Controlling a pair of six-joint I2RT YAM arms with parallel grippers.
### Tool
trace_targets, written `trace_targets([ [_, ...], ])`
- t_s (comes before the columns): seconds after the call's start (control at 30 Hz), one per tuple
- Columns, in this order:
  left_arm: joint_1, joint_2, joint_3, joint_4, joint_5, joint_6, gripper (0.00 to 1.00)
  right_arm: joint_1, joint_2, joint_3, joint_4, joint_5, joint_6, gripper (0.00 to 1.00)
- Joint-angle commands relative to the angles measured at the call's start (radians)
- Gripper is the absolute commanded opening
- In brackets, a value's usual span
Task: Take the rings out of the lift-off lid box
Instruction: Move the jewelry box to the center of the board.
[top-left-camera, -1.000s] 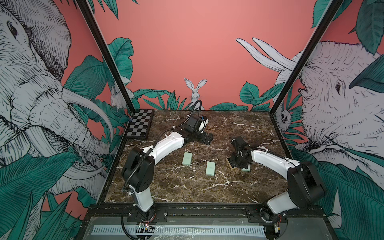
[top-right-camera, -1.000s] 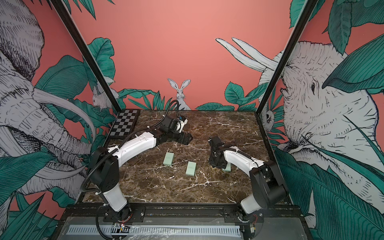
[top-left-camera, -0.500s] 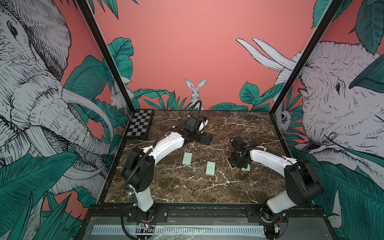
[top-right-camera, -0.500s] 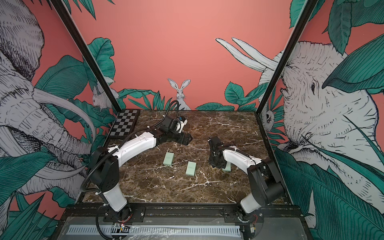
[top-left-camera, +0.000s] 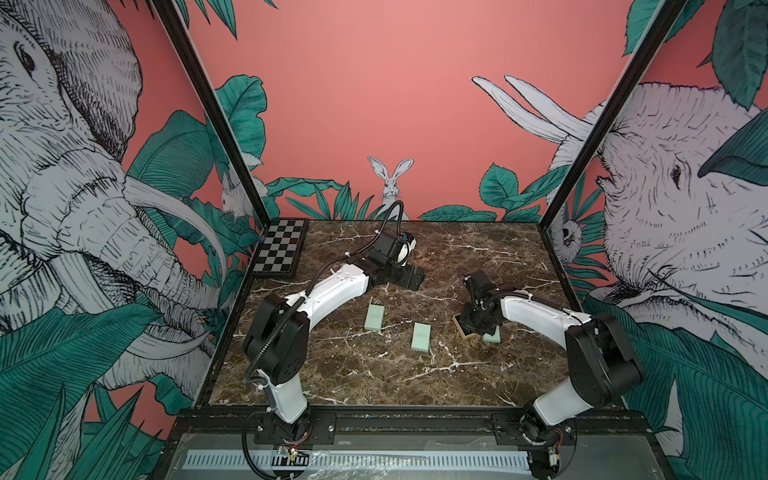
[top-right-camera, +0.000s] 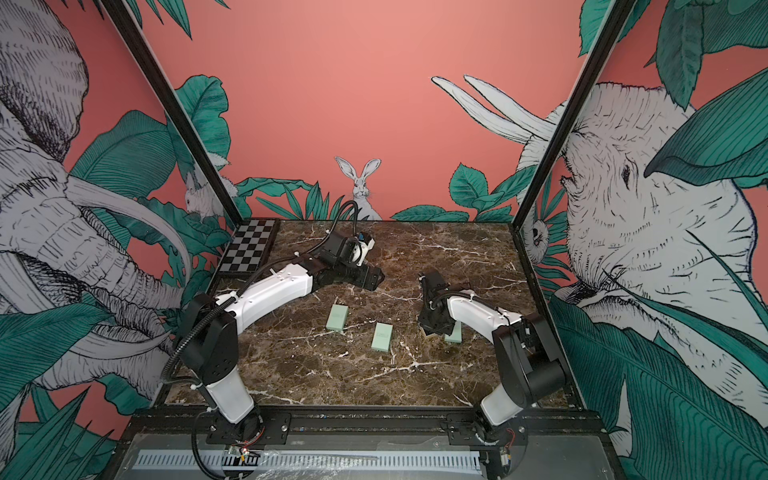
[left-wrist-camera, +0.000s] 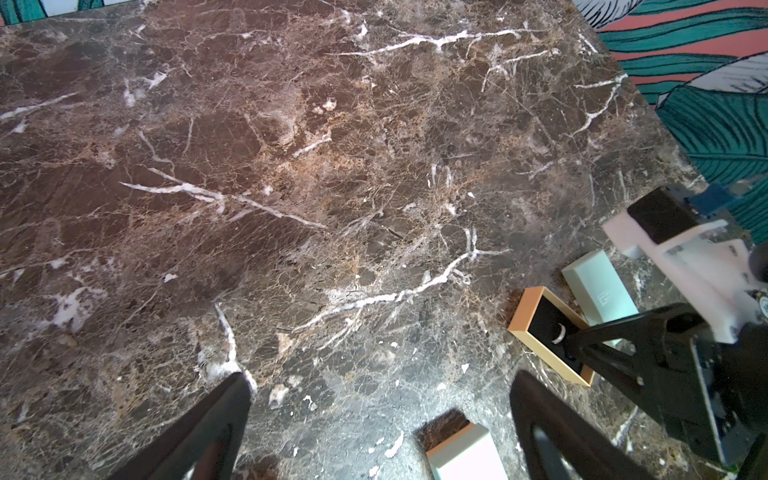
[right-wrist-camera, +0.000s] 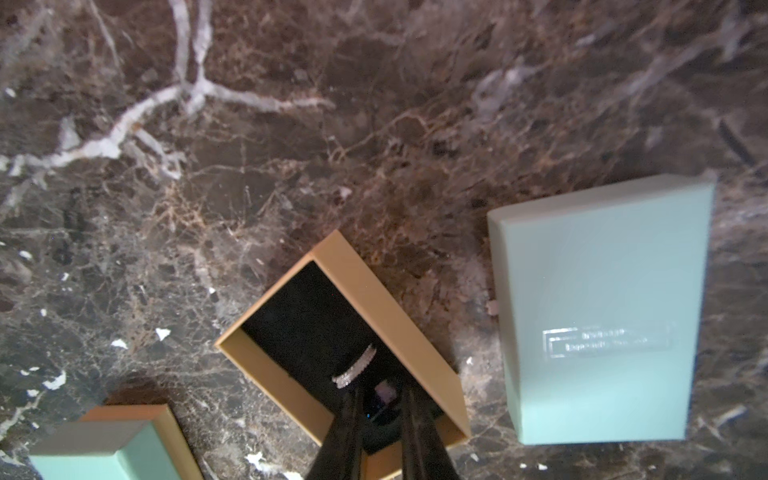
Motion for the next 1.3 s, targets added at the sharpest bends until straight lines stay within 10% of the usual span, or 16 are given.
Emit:
trace_targets([
  [0.0,-0.002,-0.006,0.016,-0.018,-0.009,0.0,0.99,-0.004,0.006,0.031,-0.036,0.019,-0.009,0.22],
  [0.5,-0.003,-0.027,-0.019,-0.001,-0.007,-0.061,0.99,-0.016,0.095,0.078,-0.012,-0.019,-0.118,0.23],
  [1.27,-0.09,-0.163,-0.269,0.098,-0.098,-0.501,0.97,0.016,0.155,0.214,0.14,-0.186,-0.446,0.27],
])
